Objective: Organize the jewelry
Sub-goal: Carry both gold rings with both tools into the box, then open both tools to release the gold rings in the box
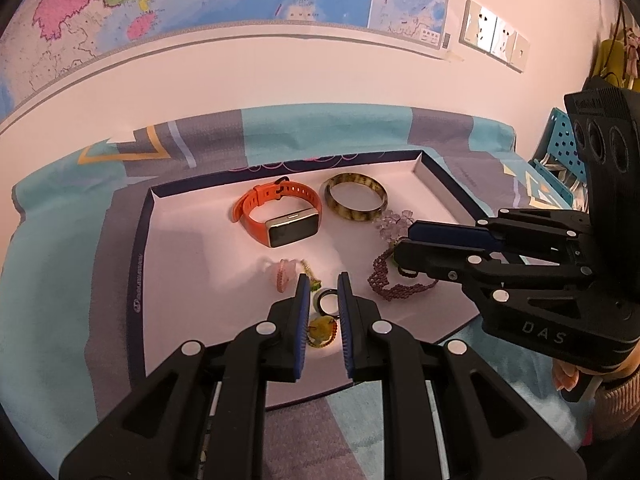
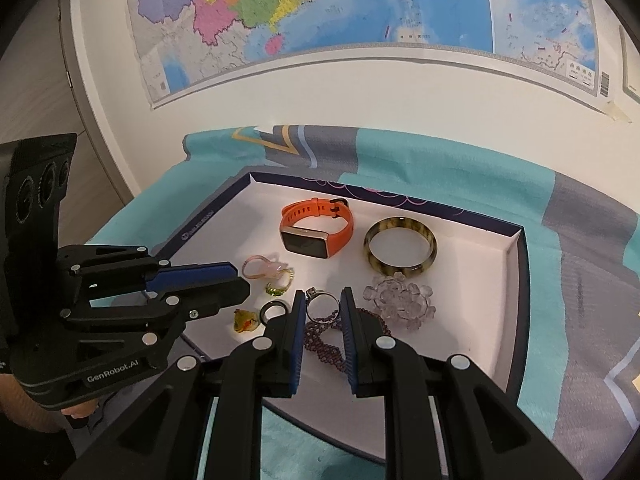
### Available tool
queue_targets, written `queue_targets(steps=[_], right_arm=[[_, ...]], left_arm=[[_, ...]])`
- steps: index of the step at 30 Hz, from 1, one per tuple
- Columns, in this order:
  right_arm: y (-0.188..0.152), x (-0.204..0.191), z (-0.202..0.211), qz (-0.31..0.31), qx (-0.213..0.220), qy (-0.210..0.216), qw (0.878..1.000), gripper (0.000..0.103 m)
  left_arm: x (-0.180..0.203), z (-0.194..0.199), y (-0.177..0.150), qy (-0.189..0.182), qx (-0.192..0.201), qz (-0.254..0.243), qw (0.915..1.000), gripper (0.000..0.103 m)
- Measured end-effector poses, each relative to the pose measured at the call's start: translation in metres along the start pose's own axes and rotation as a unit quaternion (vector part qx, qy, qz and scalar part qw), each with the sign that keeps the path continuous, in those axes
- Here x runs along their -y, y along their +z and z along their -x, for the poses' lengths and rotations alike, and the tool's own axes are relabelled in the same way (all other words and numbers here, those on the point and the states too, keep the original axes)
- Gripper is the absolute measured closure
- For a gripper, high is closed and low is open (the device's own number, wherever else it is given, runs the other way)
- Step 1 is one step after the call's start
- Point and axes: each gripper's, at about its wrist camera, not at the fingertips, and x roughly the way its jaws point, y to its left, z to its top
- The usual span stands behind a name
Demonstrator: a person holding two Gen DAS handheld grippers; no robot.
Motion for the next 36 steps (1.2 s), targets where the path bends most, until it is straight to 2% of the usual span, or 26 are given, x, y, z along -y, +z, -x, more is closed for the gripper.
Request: queue_targets(steps=[17, 20, 24, 27, 29, 31, 35, 36], right_arm=[[0.001, 0.004, -0.023, -0.005, -0.033, -0.015, 0.999, 0.087], [0.000, 0.005, -0.023, -0.008, -0.034, -0.016, 0.999, 0.087], [0.000, 0.006, -0.022, -0.012, -0.032, -0.017, 0.999, 0.082], [-0.001, 0.004, -0.018, -0.012, -0.028, -0.015, 0.999, 0.080], [-0.002, 0.004, -0.013, -0.014, -0.020, -0.015, 1.000, 0.071], [-0.003, 0.004, -0.008, -0.018, -0.010, -0.013, 1.000, 0.055], [-0.008, 0.002, 0.009, -0.022, 0.008, -0.013, 1.000, 0.044], [-0.010, 0.002, 0.012, -0.023, 0.012, -0.014, 1.000, 0.038]], left_arm=[[-0.002, -0.014, -0.003, 0.000, -0.016, 0.005, 0.9999, 0.088], [-0.002, -0.012, -0.003, 0.003, -0.012, 0.005, 0.9999, 0.075], [-0.002, -0.010, -0.004, 0.005, -0.011, 0.008, 0.9999, 0.068], [-0.003, -0.004, -0.005, 0.008, -0.004, 0.011, 0.9999, 0.058], [-0.004, 0.002, -0.007, 0.005, 0.002, 0.014, 0.9999, 0.049], [-0.006, 0.008, -0.008, 0.006, 0.010, 0.018, 0.9998, 0.035], [-0.006, 0.024, -0.014, 0.021, 0.029, 0.014, 0.9993, 0.016], [-0.006, 0.030, -0.017, 0.027, 0.036, 0.012, 0.9989, 0.014]])
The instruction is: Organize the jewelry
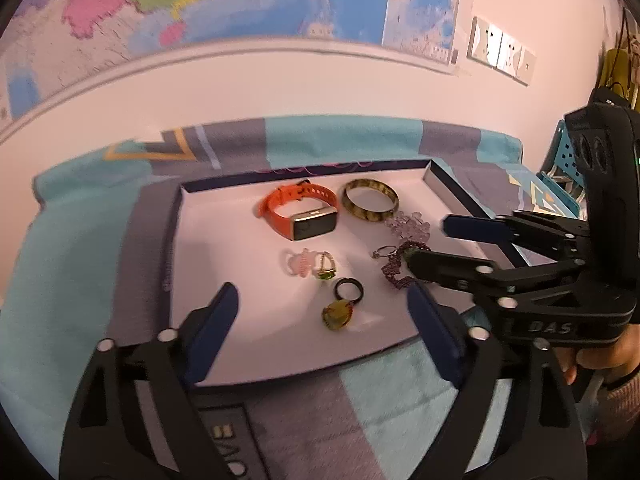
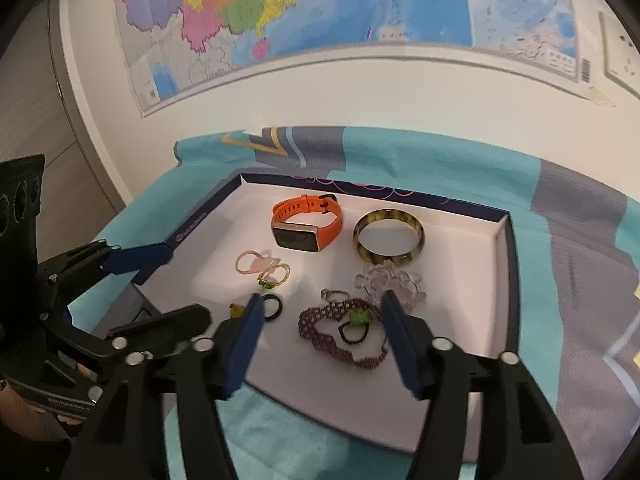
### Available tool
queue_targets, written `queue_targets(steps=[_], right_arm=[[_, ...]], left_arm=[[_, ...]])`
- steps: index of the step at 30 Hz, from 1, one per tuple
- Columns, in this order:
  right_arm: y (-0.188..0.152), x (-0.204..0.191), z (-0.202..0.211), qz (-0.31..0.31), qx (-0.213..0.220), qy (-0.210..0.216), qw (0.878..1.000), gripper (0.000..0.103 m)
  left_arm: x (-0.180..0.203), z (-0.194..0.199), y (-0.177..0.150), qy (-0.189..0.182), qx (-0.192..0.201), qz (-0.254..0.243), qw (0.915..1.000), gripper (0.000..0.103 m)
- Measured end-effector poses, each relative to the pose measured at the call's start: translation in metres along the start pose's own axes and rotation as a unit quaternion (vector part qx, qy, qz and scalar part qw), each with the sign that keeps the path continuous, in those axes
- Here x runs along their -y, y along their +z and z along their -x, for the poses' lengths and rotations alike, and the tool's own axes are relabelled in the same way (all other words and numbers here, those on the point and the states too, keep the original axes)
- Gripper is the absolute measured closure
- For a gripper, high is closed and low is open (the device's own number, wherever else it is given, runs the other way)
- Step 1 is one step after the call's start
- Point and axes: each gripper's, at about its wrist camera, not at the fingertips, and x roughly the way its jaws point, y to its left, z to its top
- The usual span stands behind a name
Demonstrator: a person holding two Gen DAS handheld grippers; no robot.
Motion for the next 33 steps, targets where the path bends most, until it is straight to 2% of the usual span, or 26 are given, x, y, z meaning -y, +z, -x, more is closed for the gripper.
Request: queue_targets(steps=[2, 3, 4, 11, 15, 22, 33], right_arm=[[-0.006, -0.002, 0.010, 0.002, 0.010, -0.011, 1.000, 0.027], [-0.008, -0.003, 0.014, 0.003, 0.013, -0.018, 1.000, 0.014], [-0.011, -0.004, 0.019, 0.007, 0.019, -0.034, 0.999, 0.006], [-0.035, -0.004, 0.038, -0.008, 0.026, -0.058, 0.998, 0.006], [-0.048, -0.007, 0.047, -0.013, 0.026, -0.067, 0.997, 0.006], [-0.071, -0.024, 0.062, -0.003, 0.031, -0.083, 0.996, 0.006], [-0.080, -0.031, 0.066, -0.002, 0.028, -0.080, 0.996, 0.006]], left_arm=[[-0.001, 0.007, -0.003, 0.009, 0.006, -0.001, 0.9999, 0.005], [-0.002, 0.012, -0.006, 0.016, 0.010, 0.000, 0.9998, 0.005], [-0.002, 0.015, -0.009, 0.020, 0.013, -0.001, 0.9997, 0.006], [-0.005, 0.041, -0.026, 0.046, 0.029, 0.013, 0.9984, 0.006], [-0.004, 0.049, -0.036, 0.069, 0.025, 0.024, 0.9970, 0.006], [-0.002, 0.055, -0.054, 0.082, 0.010, 0.036, 0.9960, 0.006], [0.000, 0.059, -0.059, 0.087, -0.002, 0.044, 0.9952, 0.006]])
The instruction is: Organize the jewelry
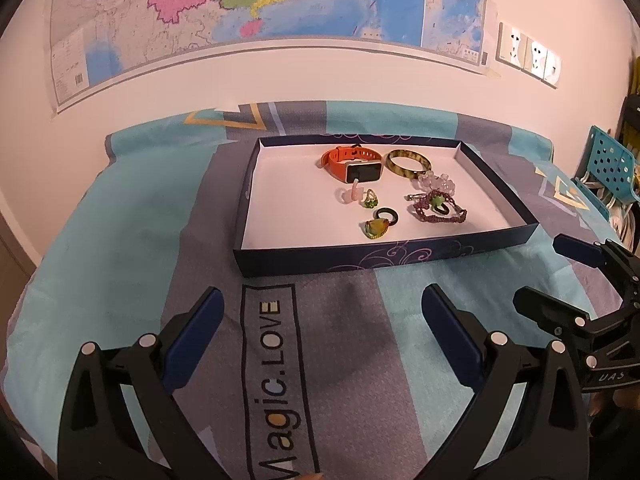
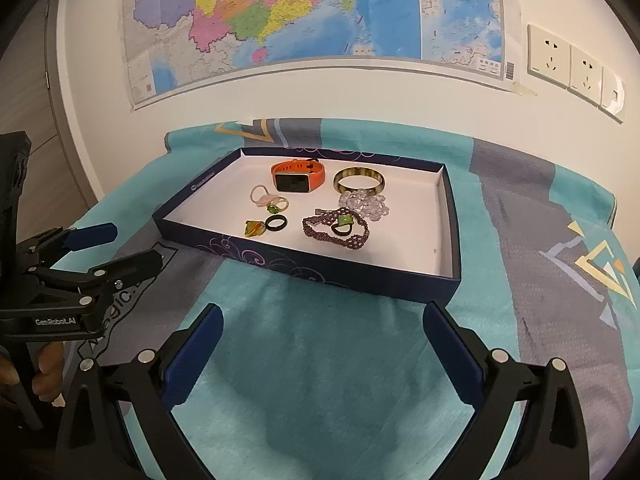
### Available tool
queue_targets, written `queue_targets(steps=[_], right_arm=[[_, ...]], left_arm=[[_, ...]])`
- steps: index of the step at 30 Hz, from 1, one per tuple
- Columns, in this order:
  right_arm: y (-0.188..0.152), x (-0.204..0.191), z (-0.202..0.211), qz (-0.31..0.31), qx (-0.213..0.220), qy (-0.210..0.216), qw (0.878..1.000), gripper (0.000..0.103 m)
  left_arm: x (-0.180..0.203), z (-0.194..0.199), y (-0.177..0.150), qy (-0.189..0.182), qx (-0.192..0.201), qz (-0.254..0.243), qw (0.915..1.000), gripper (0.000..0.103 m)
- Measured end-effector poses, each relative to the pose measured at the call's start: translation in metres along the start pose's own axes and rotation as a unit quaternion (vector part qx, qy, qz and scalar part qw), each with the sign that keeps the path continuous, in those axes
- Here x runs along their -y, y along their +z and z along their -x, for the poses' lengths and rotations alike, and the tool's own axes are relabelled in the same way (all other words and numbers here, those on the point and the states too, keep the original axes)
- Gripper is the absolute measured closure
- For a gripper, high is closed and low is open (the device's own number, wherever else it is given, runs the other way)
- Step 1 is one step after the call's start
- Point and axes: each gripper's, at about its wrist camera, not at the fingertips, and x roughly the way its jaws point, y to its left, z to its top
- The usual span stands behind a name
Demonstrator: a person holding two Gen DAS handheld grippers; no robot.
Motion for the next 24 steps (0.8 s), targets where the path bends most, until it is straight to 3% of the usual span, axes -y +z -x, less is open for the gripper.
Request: queue_targets(steps=[24], right_arm=[[-0.0034, -0.0021, 0.0000, -0.006, -0.003, 0.002, 1.000, 0.006]], left_arm=[[0.0020, 0.0000, -0.0005, 0.013, 0.000, -0.003, 0.9999, 0.006]])
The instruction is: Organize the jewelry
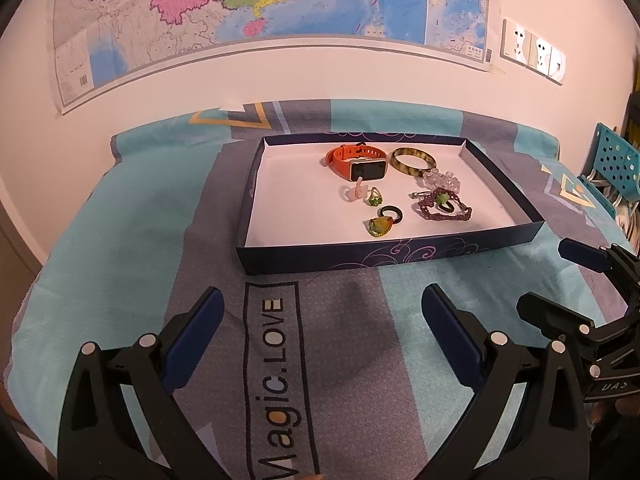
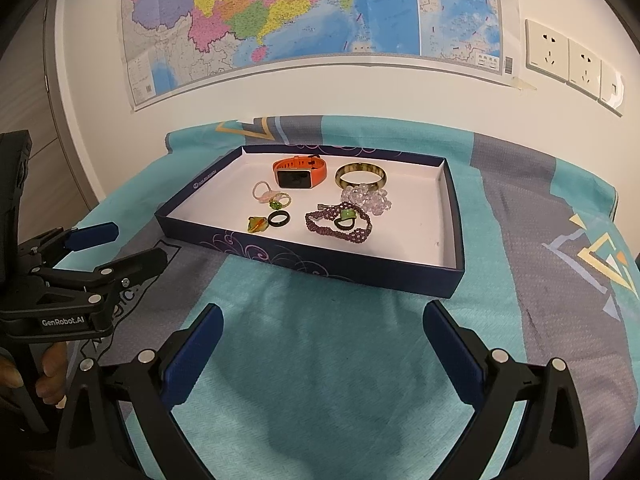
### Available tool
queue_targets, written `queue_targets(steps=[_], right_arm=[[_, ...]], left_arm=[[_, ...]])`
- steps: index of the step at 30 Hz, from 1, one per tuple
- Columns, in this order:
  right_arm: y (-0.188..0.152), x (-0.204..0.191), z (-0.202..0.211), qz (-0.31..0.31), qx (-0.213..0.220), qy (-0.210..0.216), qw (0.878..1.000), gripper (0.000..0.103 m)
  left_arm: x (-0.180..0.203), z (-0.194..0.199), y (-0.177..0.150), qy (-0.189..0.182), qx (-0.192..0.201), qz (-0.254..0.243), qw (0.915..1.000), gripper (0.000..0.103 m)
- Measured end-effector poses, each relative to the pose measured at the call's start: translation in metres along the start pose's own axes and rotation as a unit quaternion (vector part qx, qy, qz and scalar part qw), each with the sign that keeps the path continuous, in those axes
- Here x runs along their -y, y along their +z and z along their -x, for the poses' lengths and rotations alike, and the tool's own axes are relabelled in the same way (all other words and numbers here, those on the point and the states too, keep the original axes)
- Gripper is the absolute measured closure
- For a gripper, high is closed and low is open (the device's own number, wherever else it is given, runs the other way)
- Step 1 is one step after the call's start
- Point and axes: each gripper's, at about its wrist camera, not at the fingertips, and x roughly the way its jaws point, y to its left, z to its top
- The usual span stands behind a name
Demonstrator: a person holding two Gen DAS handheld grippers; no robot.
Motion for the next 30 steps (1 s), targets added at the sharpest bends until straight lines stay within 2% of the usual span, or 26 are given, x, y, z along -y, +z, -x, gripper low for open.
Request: queue_targets(steps=[30], right_arm=[[-0.0032, 0.0001, -0.0022, -0.006, -0.006, -0.002, 1.000, 0.006]], left_arm=[[0.0024, -0.0046, -0.0036, 0.005, -0.004, -0.007, 1.0000, 0.006]])
